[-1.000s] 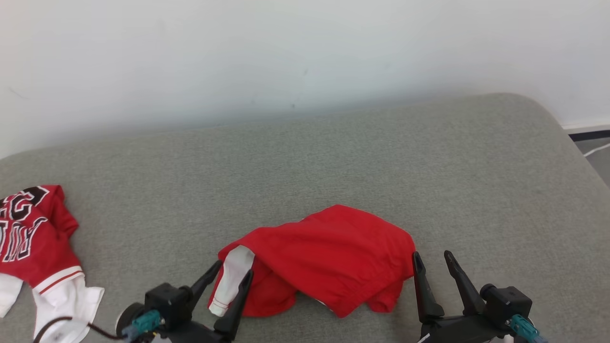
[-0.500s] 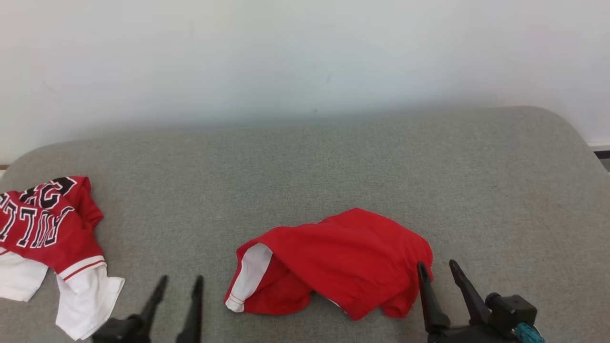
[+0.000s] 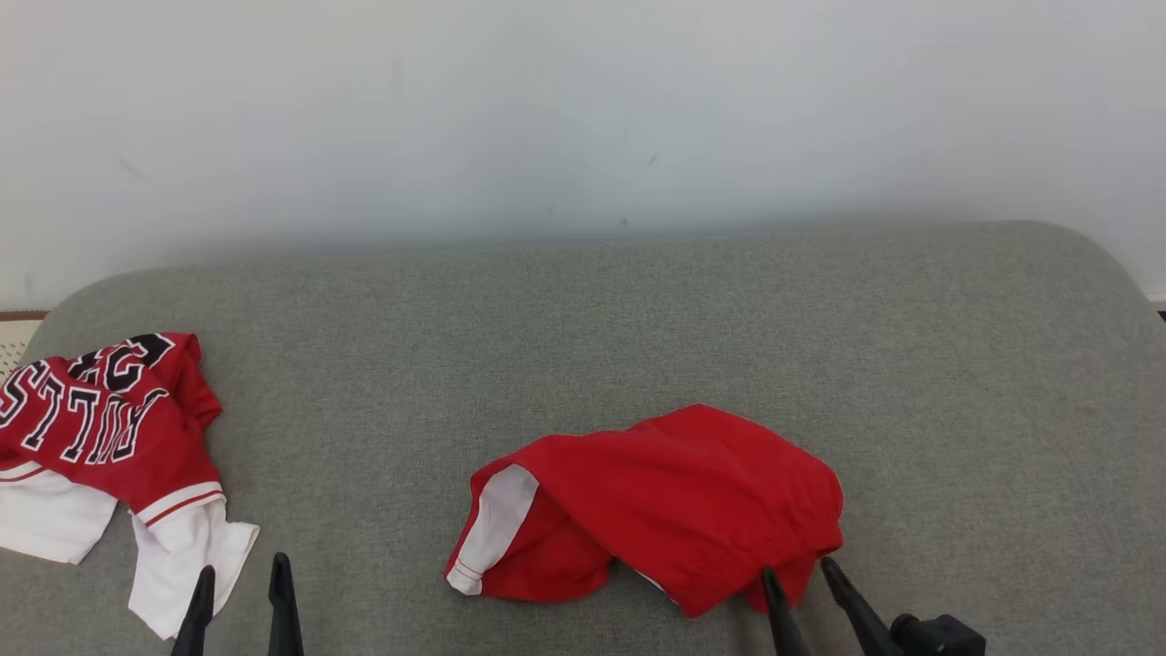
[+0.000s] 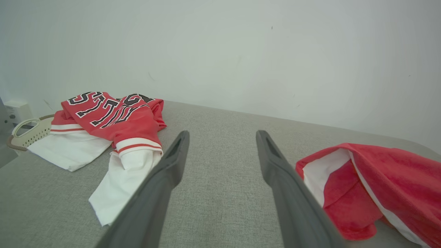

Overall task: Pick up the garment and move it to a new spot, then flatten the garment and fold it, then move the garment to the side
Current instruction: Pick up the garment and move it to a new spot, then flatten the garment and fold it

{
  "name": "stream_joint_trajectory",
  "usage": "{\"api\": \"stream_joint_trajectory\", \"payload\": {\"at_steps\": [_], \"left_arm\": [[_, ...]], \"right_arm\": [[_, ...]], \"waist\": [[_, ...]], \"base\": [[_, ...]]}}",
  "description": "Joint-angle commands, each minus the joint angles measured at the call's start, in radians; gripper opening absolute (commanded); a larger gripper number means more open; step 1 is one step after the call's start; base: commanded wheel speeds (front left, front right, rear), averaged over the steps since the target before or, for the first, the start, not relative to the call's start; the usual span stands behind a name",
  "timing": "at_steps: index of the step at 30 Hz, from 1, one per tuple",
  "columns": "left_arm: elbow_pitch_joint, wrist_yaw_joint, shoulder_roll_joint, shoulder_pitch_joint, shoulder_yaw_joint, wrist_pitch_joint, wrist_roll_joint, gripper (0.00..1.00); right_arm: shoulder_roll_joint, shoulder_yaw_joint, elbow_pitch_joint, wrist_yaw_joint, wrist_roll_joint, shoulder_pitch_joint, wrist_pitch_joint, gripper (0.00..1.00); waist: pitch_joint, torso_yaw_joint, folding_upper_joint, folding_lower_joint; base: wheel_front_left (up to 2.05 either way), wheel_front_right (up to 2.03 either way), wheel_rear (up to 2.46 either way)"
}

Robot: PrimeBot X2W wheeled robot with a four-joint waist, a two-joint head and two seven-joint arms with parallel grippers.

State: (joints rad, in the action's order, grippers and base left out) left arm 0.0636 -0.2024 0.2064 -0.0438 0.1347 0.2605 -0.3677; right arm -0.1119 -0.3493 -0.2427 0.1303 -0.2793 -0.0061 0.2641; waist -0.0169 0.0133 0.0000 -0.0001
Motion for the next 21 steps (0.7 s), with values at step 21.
{"api": "stream_joint_trajectory", "payload": {"at_steps": [21], "left_arm": [[-0.035,0.139,-0.136,0.000,-0.140,0.003,0.125,1.00]], "right_arm": [[-0.014,-0.169,-0.114,0.001,-0.083,-0.062,-0.071,1.00]], "waist": [[0.018,0.045,0.0000,0.0001]], "base": [[0.00,0.00,0.00]]}}
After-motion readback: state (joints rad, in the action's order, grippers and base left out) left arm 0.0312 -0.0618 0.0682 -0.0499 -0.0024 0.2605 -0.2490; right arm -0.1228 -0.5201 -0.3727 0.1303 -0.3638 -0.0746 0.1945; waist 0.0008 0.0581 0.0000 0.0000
